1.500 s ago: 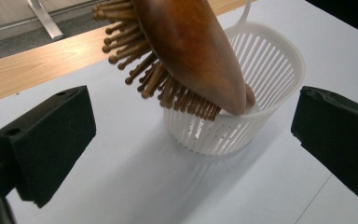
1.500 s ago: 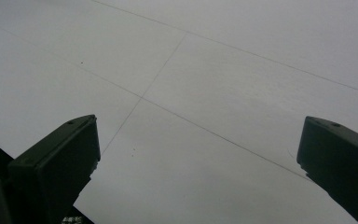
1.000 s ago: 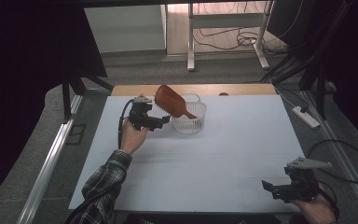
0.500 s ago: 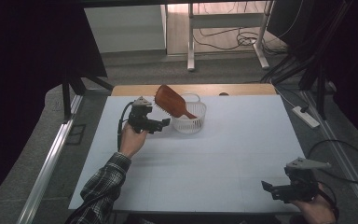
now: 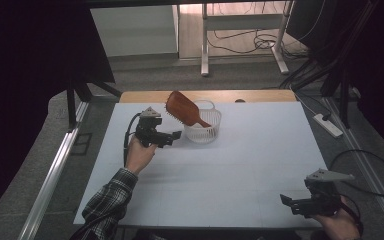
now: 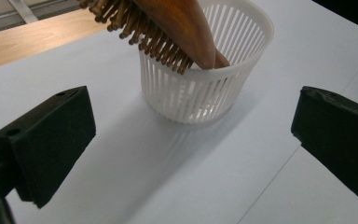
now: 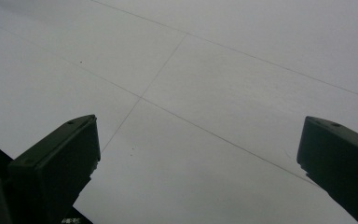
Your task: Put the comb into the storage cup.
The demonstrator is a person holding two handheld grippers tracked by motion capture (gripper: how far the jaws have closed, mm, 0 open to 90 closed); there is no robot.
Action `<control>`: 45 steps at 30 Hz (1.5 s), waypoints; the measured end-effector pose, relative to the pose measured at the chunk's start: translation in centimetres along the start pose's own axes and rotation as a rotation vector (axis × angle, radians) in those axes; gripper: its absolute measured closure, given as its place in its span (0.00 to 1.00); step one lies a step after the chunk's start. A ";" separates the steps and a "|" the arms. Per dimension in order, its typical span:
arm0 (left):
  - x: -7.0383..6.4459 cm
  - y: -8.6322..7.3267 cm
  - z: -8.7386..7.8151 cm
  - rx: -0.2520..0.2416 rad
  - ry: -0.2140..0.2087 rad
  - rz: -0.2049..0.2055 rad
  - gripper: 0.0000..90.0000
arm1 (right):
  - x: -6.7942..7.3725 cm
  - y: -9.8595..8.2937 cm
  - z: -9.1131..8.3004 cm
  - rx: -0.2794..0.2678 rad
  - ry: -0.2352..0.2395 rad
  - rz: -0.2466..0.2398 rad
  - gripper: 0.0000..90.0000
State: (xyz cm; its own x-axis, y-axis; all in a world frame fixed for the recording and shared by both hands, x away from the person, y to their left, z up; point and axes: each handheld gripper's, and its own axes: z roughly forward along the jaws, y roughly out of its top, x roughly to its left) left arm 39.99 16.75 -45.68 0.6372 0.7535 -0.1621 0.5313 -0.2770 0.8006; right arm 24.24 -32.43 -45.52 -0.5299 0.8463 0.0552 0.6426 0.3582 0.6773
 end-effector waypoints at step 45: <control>-1.6 -3.0 -3.8 0.015 -0.001 0.008 0.00 | 0.1 0.0 0.1 0.015 0.008 -0.011 0.00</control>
State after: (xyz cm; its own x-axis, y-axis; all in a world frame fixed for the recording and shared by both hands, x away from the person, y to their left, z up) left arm 35.23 18.69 -45.63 0.6425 0.7502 -0.1564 0.5342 -0.2921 0.7933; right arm 24.25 -32.25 -45.57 -0.5410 0.8393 0.0539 0.6452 0.3731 0.6668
